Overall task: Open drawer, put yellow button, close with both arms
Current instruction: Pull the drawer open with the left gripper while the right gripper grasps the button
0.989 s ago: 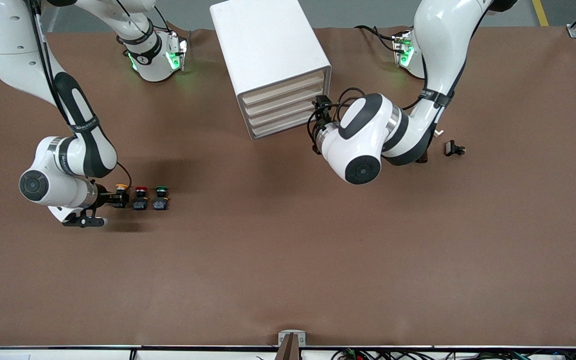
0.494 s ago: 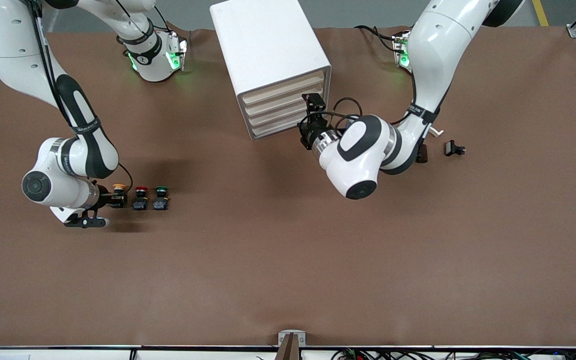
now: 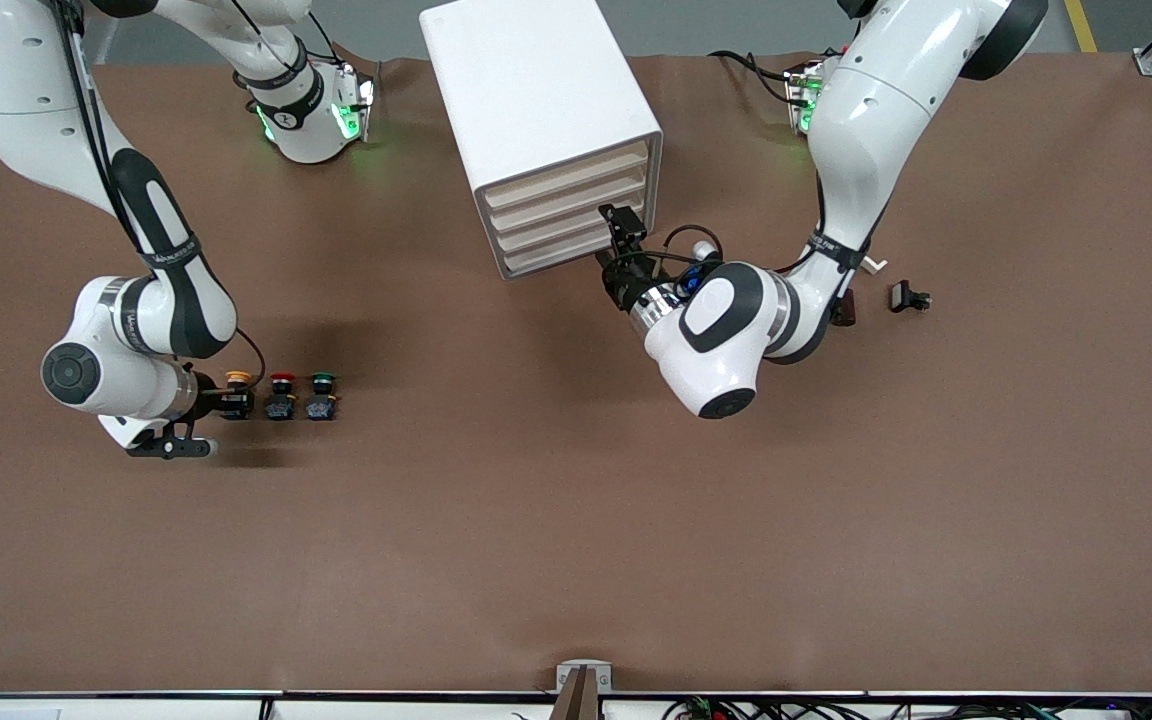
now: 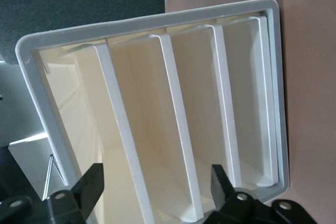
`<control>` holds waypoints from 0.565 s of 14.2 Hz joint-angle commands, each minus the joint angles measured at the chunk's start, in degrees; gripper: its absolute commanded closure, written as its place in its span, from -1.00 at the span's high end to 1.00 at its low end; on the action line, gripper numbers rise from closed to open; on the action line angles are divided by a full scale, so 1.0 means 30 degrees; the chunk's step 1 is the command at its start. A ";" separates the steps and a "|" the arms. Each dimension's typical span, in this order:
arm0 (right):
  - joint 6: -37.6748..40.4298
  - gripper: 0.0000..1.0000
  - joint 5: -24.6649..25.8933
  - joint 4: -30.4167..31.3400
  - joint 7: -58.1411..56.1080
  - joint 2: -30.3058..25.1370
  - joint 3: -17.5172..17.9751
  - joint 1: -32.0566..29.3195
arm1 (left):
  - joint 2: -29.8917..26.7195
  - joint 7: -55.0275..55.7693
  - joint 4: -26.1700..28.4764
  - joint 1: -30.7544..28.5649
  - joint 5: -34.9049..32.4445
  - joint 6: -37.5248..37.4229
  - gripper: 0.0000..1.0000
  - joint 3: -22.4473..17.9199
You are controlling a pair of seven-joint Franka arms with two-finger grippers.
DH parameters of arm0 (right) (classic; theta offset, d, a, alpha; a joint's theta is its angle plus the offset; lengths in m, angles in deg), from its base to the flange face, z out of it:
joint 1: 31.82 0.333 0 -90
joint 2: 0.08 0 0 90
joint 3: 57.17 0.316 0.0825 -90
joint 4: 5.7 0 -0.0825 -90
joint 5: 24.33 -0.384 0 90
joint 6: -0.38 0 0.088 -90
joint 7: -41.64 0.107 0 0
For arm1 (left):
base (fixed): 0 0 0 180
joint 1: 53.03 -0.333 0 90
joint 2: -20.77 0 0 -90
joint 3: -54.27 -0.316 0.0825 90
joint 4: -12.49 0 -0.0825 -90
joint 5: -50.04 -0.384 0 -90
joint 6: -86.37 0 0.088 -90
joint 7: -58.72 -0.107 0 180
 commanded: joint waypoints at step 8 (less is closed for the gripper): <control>0.5283 -0.51 0.0133 -0.1141 0.0239 -0.2880 0.0267 0.0706 | 0.0488 0.0824 -0.0407 0.0683 0.1557 -0.0522 0.41 0.0073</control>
